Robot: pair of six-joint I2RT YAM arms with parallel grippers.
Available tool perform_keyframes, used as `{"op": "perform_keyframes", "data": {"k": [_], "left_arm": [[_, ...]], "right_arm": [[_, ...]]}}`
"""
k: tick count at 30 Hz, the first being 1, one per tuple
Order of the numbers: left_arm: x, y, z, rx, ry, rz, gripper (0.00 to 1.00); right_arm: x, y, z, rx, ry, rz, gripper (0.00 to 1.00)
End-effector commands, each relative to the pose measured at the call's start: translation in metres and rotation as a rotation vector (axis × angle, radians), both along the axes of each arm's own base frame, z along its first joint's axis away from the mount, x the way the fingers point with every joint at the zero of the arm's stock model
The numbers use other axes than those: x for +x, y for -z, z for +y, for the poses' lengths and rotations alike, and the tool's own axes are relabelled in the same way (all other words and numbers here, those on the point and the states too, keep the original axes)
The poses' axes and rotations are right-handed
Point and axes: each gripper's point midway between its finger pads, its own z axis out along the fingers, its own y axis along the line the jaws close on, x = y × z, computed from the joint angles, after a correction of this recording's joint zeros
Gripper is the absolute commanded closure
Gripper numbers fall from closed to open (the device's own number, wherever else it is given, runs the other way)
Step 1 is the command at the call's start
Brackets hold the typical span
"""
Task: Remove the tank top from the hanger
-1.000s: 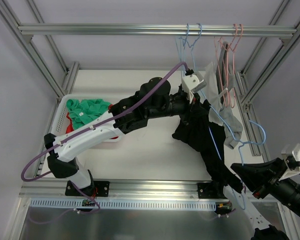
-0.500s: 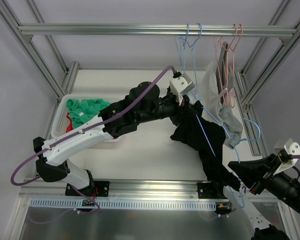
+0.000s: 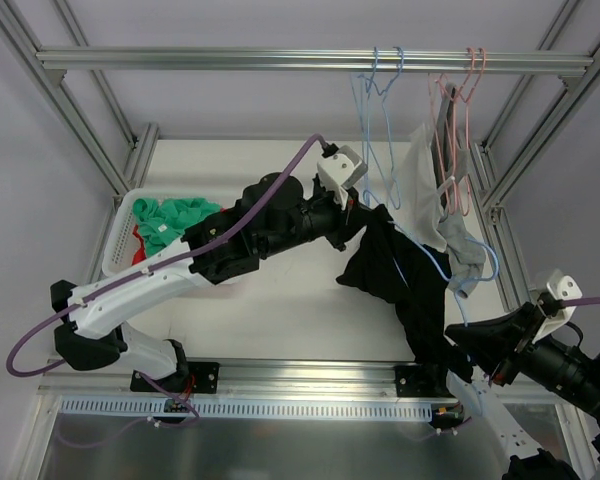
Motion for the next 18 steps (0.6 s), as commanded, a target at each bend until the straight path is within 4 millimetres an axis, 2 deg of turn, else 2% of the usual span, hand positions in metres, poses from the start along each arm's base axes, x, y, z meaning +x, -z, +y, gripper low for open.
{"op": "perform_keyframes", "data": {"k": [1, 3, 4, 6, 7, 8, 9, 10, 12, 13, 15, 16, 18], "left_arm": [[0.029, -0.034, 0.052, -0.136, -0.301, 0.007, 1.00], [0.044, -0.030, 0.080, -0.155, -0.461, 0.015, 1.00], [0.043, -0.039, 0.096, -0.193, -0.493, 0.014, 1.00], [0.047, -0.037, 0.117, -0.207, -0.571, 0.012, 1.00], [0.045, -0.047, 0.135, -0.254, -0.603, 0.017, 1.00], [0.044, -0.049, 0.146, -0.275, -0.633, 0.024, 1.00], [0.045, -0.041, 0.155, -0.274, -0.665, 0.031, 1.00], [0.043, -0.049, 0.180, -0.331, -0.728, 0.042, 1.00], [0.044, -0.041, 0.199, -0.336, -0.788, 0.044, 1.00], [0.043, -0.044, 0.215, -0.357, -0.833, 0.041, 1.00], [0.043, -0.041, 0.221, -0.342, -0.840, 0.027, 1.00], [0.041, -0.042, 0.223, -0.331, -0.825, 0.013, 1.00], [0.029, -0.038, 0.206, -0.308, -0.689, -0.003, 1.00]], "right_arm": [[-0.003, 0.002, 0.009, -0.005, -0.084, -0.009, 1.00], [-0.008, 0.005, 0.014, -0.002, -0.135, -0.005, 1.00], [-0.010, 0.005, 0.016, 0.003, -0.149, -0.003, 1.00], [-0.015, 0.002, 0.020, 0.016, -0.192, -0.014, 1.00], [-0.017, 0.001, 0.021, 0.020, -0.206, -0.020, 1.00], [-0.020, -0.001, 0.023, 0.026, -0.228, -0.027, 1.00], [-0.022, -0.002, 0.024, 0.028, -0.245, -0.027, 1.00], [-0.024, -0.002, 0.025, 0.031, -0.266, -0.030, 1.00], [-0.031, -0.006, 0.030, 0.043, -0.343, -0.056, 1.00], [-0.042, -0.011, 0.037, 0.067, -0.442, -0.084, 1.00], [-0.054, -0.019, 0.042, 0.086, -0.542, -0.151, 1.00], [-0.059, -0.032, 0.043, 0.095, -0.581, -0.259, 1.00], [-0.066, -0.050, 0.045, 0.114, -0.617, -0.394, 1.00]]}}
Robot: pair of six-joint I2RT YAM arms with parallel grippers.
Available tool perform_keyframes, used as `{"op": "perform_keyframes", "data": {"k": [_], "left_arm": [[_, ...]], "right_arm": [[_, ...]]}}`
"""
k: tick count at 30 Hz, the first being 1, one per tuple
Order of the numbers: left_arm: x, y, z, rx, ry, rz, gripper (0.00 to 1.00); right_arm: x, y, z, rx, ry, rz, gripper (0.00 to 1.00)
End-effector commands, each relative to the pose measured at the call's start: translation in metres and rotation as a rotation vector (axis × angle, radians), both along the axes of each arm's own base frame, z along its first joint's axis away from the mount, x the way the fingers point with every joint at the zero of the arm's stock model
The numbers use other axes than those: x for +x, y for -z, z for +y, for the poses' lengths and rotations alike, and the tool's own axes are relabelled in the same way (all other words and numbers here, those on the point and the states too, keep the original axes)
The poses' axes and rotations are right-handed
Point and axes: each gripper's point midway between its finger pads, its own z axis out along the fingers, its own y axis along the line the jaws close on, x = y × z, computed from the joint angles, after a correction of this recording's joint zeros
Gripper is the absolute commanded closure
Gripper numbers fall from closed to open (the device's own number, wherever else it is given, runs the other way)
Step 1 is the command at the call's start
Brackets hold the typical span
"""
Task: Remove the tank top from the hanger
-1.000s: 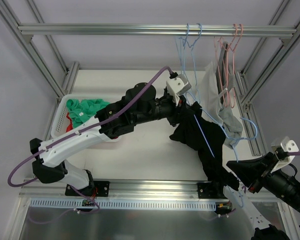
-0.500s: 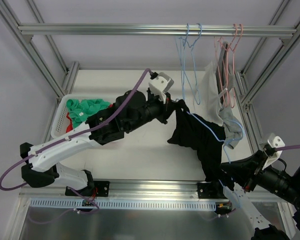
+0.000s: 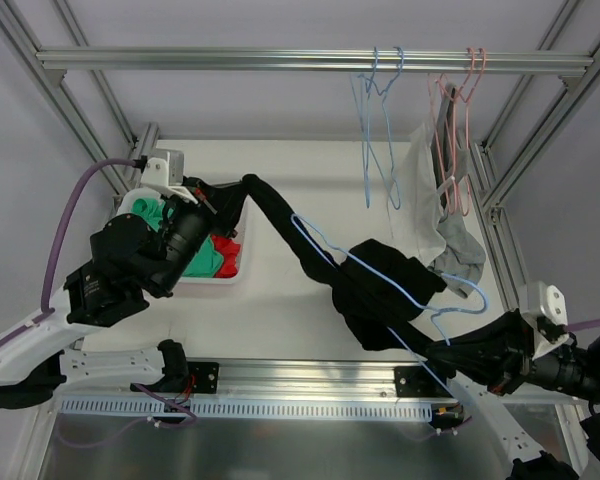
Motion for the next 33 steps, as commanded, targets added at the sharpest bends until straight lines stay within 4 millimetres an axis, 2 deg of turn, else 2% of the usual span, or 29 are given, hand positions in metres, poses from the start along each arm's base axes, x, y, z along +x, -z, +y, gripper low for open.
{"op": "perform_keyframes", "data": {"k": [1, 2, 3, 4, 5, 6, 7, 8, 9, 10, 11, 12, 14, 15, 16, 18, 19, 21, 22, 23, 24, 25, 27, 28, 29, 31, 32, 33], "left_arm": [[-0.007, 0.002, -0.002, 0.024, 0.057, -0.048, 1.00], [-0.027, -0.002, -0.020, 0.036, 0.225, -0.096, 1.00], [-0.041, 0.005, -0.033, 0.070, 0.335, -0.132, 1.00], [-0.060, -0.001, -0.036, 0.086, 0.447, -0.212, 1.00], [-0.099, 0.003, -0.055, 0.106, 0.691, -0.281, 1.00], [-0.119, 0.018, -0.064, 0.133, 0.817, -0.301, 1.00], [-0.136, 0.020, -0.065, 0.121, 0.907, -0.334, 1.00], [-0.146, 0.029, -0.071, 0.121, 0.971, -0.326, 1.00], [-0.154, 0.050, -0.079, 0.132, 1.040, -0.290, 1.00], [-0.157, 0.058, -0.087, 0.116, 1.073, -0.267, 1.00], [-0.158, 0.072, -0.095, 0.126, 1.100, -0.234, 1.00], [-0.154, 0.093, -0.104, 0.120, 1.100, -0.172, 1.00], [-0.138, 0.117, -0.119, 0.124, 1.041, -0.097, 1.00], [-0.125, 0.136, -0.122, 0.130, 0.974, -0.022, 1.00], [-0.095, 0.151, -0.123, 0.153, 0.814, 0.031, 1.00], [-0.071, 0.177, -0.117, 0.189, 0.672, 0.116, 1.00], [-0.057, 0.185, -0.113, 0.206, 0.584, 0.138, 1.00], [-0.043, 0.200, -0.101, 0.234, 0.473, 0.206, 1.00], [-0.036, 0.206, -0.094, 0.248, 0.410, 0.232, 1.00], [-0.022, 0.205, -0.080, 0.251, 0.296, 0.244, 1.00], [-0.019, 0.214, -0.070, 0.284, 0.247, 0.283, 0.98], [-0.017, 0.217, -0.065, 0.303, 0.222, 0.290, 0.80], [-0.016, 0.212, -0.061, 0.322, 0.213, 0.280, 0.68], [-0.017, 0.212, -0.056, 0.334, 0.210, 0.285, 0.49], [-0.018, 0.206, -0.052, 0.329, 0.202, 0.282, 0.37], [-0.019, 0.205, -0.039, 0.351, 0.177, 0.288, 0.18], [-0.019, 0.199, -0.035, 0.346, 0.168, 0.282, 0.14], [-0.020, 0.196, -0.028, 0.345, 0.162, 0.275, 0.07]], "right_arm": [[-0.035, -0.049, 0.007, 0.146, -0.178, -0.264, 1.00], [-0.017, -0.077, 0.006, 0.226, -0.090, -0.417, 1.00], [-0.008, -0.093, 0.005, 0.286, -0.042, -0.461, 1.00], [-0.009, -0.130, 0.001, 0.392, -0.015, -0.611, 1.00], [0.018, -0.138, 0.002, 0.488, 0.057, -0.517, 1.00], [0.027, -0.154, 0.002, 0.558, 0.073, -0.530, 1.00], [0.022, -0.182, -0.002, 0.655, 0.058, -0.631, 1.00], [0.041, -0.193, -0.004, 0.754, 0.088, -0.535, 1.00], [0.070, -0.202, 0.000, 0.793, 0.106, -0.486, 1.00], [0.078, -0.221, -0.006, 0.873, 0.120, -0.514, 1.00], [0.089, -0.227, -0.005, 0.905, 0.125, -0.500, 1.00], [0.117, -0.231, -0.001, 0.924, 0.142, -0.463, 1.00], [0.135, -0.240, -0.001, 0.962, 0.162, -0.469, 1.00], [0.131, -0.254, 0.000, 0.942, 0.161, -0.497, 1.00], [0.172, -0.234, 0.016, 0.824, 0.227, -0.353, 1.00], [0.179, -0.227, 0.025, 0.716, 0.250, -0.384, 1.00], [0.191, -0.207, 0.027, 0.669, 0.309, -0.306, 1.00], [0.201, -0.178, 0.032, 0.543, 0.360, -0.211, 1.00], [0.202, -0.152, 0.031, 0.412, 0.393, -0.135, 0.99], [0.208, -0.135, 0.035, 0.358, 0.406, -0.080, 1.00], [0.211, -0.117, 0.035, 0.309, 0.432, -0.029, 1.00], [0.215, -0.084, 0.036, 0.220, 0.473, 0.044, 1.00], [0.218, -0.054, 0.033, 0.130, 0.522, 0.089, 1.00], [0.217, -0.036, 0.034, 0.073, 0.544, 0.119, 1.00], [0.219, -0.019, 0.038, 0.020, 0.543, 0.130, 1.00], [0.218, -0.004, 0.048, -0.047, 0.538, 0.136, 1.00], [0.218, -0.004, 0.052, -0.067, 0.533, 0.128, 1.00], [0.225, 0.005, 0.061, -0.110, 0.534, 0.138, 1.00]]}}
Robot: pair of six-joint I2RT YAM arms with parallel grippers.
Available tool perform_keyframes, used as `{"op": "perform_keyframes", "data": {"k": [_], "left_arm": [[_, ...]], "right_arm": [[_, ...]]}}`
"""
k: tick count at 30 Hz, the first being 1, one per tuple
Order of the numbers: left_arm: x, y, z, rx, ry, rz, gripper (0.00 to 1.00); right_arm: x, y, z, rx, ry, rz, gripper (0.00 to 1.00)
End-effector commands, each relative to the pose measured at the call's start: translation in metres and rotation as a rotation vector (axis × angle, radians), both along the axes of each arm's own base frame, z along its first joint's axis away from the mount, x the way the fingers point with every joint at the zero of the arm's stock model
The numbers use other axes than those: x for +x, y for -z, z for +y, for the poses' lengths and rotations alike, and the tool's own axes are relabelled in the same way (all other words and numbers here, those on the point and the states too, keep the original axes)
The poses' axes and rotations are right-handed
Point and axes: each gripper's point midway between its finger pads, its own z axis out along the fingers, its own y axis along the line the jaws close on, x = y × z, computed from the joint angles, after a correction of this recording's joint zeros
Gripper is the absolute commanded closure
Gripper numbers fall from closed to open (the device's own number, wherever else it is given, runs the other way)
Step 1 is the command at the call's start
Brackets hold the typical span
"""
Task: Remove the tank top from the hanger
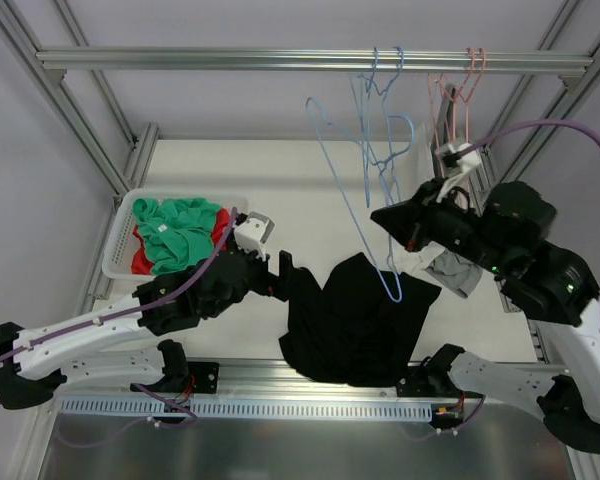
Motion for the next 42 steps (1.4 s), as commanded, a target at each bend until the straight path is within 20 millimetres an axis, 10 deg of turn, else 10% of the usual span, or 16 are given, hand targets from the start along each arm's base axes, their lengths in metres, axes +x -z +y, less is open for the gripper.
{"op": "perform_keyframes", "data": {"k": [1, 14, 22, 35, 42], "left_arm": [[0.003, -0.024, 0.033, 0.002, -0.087, -0.038, 0.01], [-0.026, -0.014, 0.053, -0.002, 0.012, 0.024, 0.01], [-0.033, 0.007, 0.054, 0.032, 0.033, 0.068, 0.01], [-0.031, 0.016, 0.053, 0.064, 0.028, 0.077, 0.01], [-0.030, 0.018, 0.049, 0.068, 0.019, 0.090, 0.01]], "right_arm": [[0.026, 0.040, 0.003, -0.216, 0.104, 0.041, 1.00], [0.162, 0.005, 0.062, -0.295, 0.273, 0.072, 1.00], [0.225, 0.012, 0.030, -0.194, 0.394, 0.158, 1.00], [0.227, 0.061, -0.018, -0.264, 0.547, 0.275, 1.00], [0.224, 0.061, 0.003, -0.222, 0.438, 0.293, 1.00]]}}
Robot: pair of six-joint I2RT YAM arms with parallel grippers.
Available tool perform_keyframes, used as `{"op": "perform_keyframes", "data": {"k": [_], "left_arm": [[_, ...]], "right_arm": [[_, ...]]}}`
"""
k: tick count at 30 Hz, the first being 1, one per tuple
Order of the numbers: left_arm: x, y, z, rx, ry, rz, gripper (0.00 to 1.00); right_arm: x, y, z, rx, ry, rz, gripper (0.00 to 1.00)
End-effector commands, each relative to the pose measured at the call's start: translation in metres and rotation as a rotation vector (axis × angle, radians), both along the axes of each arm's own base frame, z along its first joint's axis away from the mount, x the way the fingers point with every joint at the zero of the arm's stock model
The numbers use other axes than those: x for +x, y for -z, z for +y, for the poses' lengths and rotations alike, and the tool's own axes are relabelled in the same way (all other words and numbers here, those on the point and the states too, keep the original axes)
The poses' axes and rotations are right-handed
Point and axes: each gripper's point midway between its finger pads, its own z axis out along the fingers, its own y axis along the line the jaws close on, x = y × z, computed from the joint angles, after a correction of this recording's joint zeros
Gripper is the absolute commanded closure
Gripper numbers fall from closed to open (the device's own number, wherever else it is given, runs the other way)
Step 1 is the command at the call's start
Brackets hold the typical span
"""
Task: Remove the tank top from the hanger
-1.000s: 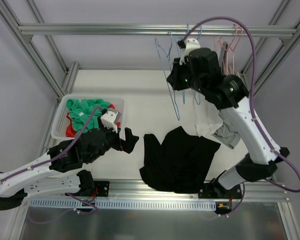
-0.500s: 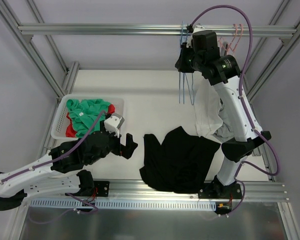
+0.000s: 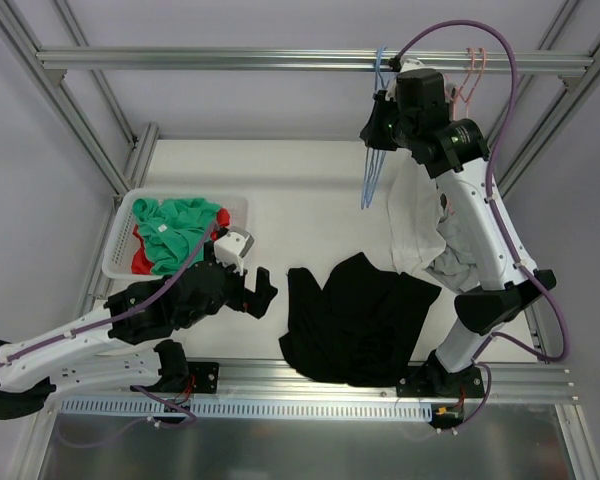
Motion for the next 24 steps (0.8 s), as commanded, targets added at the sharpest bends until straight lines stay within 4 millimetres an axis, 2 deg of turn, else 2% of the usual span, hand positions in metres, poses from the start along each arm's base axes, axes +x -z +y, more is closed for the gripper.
{"op": "perform_keyframes", "data": {"k": [1, 2, 3, 5, 7, 11, 12, 13, 15, 16, 18, 21, 22, 23, 24], "left_arm": [[0.000, -0.001, -0.005, -0.024, -0.008, 0.021, 0.01], [0.000, 0.000, -0.005, -0.023, -0.011, 0.026, 0.01], [0.000, 0.001, -0.006, -0.022, -0.011, 0.027, 0.01], [0.000, 0.004, -0.006, -0.020, -0.021, 0.036, 0.01], [0.001, 0.005, -0.008, -0.026, -0.029, 0.044, 0.01], [-0.001, 0.014, -0.024, -0.031, -0.004, 0.088, 0.01], [-0.002, 0.015, -0.029, -0.039, 0.005, 0.098, 0.01], [-0.007, 0.019, -0.037, -0.049, 0.039, 0.120, 0.01], [-0.009, 0.022, -0.054, -0.073, 0.078, 0.138, 0.01], [-0.013, 0.024, -0.061, -0.081, 0.110, 0.154, 0.01], [-0.012, 0.031, -0.074, -0.071, 0.128, 0.172, 0.01], [-0.016, 0.044, -0.093, -0.047, 0.177, 0.186, 0.01], [-0.022, 0.047, -0.101, -0.036, 0.211, 0.185, 0.01], [-0.025, 0.059, -0.109, -0.002, 0.236, 0.204, 0.01], [-0.028, 0.056, -0.121, -0.009, 0.265, 0.200, 0.01]], "right_arm": [[-0.009, -0.005, 0.002, 0.039, -0.020, 0.016, 1.00], [-0.011, -0.006, 0.003, 0.042, -0.029, 0.016, 0.96], [-0.013, -0.007, 0.006, 0.051, -0.046, 0.019, 0.76], [-0.020, -0.013, 0.005, 0.063, -0.062, 0.010, 0.65], [-0.030, -0.018, 0.011, 0.089, -0.105, 0.010, 0.48], [-0.055, -0.030, 0.009, 0.111, -0.155, -0.010, 0.23], [-0.067, -0.032, 0.007, 0.114, -0.172, -0.017, 0.07], [-0.074, -0.032, 0.006, 0.118, -0.183, -0.017, 0.01], [-0.087, -0.025, 0.007, 0.119, -0.229, 0.001, 0.01], [-0.101, -0.033, 0.004, 0.130, -0.253, -0.023, 0.00], [-0.118, -0.031, 0.002, 0.130, -0.303, -0.019, 0.01], [-0.152, -0.022, -0.019, 0.081, -0.319, -0.022, 0.01], [-0.169, -0.020, -0.033, 0.045, -0.320, -0.049, 0.01], [-0.180, -0.014, -0.043, 0.027, -0.305, -0.046, 0.01], [-0.186, -0.011, -0.056, 0.004, -0.264, -0.066, 0.00]]}}
